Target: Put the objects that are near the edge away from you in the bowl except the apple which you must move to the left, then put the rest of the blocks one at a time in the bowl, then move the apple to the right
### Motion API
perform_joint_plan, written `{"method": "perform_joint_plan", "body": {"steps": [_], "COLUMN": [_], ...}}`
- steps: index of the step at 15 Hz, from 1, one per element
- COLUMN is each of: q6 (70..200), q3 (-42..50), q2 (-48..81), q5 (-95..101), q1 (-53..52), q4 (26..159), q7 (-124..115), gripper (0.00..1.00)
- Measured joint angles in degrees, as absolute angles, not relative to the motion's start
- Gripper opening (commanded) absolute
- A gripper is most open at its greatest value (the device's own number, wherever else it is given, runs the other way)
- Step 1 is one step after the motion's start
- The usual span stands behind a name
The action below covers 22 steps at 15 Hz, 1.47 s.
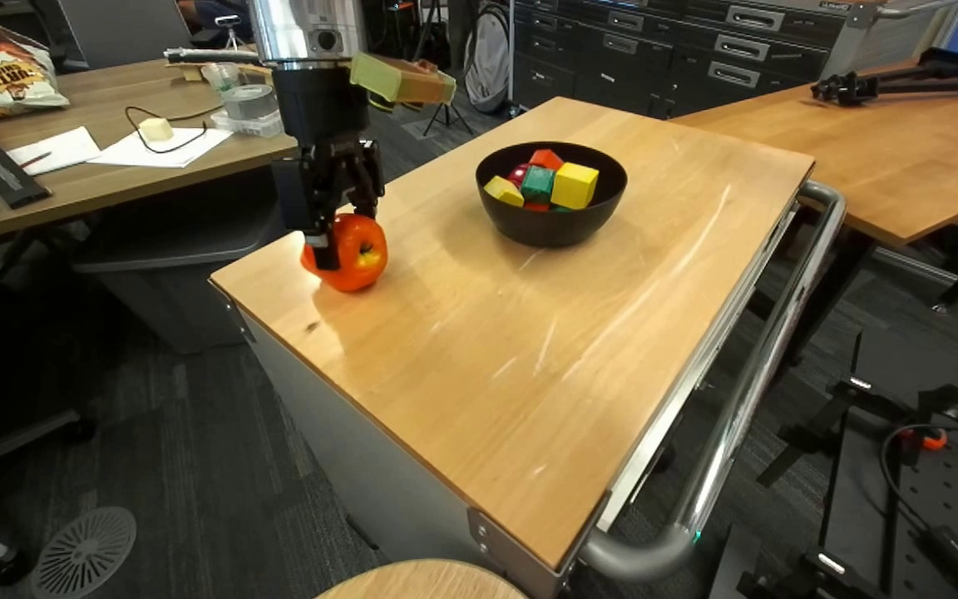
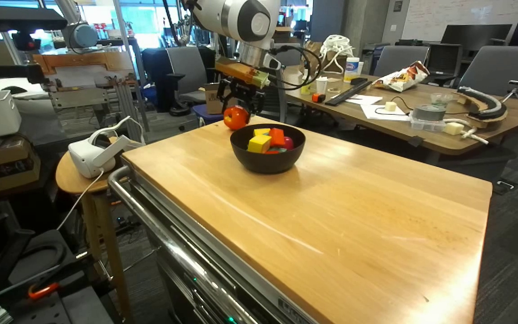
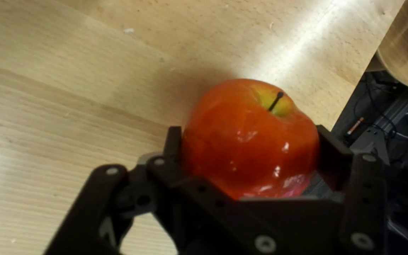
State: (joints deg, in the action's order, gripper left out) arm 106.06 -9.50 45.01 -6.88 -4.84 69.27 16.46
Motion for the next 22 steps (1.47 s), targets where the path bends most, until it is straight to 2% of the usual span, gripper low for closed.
{"method": "perform_joint_plan", "body": {"steps": [5,11,18,22], "q6": [107.1,118.8,140.8,147.1], "q3": [-8.7,-6.2,-0.8,2.6], "q2": [44.9,37.9,28.2,25.7], "q5": [-7.1,-8.7,-12.7,-12.5], "q1": [-4.1,4.3,14.3,15.6], "q4": [67.3,69.5,86.2,96.1], "q7": [14.6,14.7,14.6,13.9], "gripper": [0.6,0.6,0.6,0.6]}}
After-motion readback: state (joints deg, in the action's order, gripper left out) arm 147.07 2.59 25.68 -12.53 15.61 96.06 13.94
